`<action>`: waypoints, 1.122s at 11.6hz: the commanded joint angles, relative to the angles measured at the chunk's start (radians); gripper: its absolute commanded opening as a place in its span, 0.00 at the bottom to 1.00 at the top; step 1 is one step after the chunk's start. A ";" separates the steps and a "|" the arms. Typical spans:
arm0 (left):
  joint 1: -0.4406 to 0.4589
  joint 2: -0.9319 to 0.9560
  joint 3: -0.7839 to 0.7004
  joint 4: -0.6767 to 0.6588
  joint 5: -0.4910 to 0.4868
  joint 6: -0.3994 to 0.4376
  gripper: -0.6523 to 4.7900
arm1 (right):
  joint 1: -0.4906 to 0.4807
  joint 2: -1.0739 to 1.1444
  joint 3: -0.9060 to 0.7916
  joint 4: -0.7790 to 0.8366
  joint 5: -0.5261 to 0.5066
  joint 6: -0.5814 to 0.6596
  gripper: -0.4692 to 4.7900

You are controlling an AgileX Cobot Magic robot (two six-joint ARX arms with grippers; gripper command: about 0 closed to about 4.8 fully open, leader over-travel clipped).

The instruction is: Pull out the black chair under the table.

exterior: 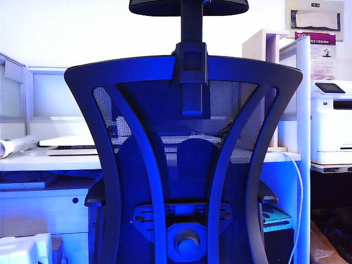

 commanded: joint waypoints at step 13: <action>0.002 0.000 0.000 0.028 -0.028 0.005 0.17 | -0.003 -0.148 0.027 0.040 -0.116 0.048 0.73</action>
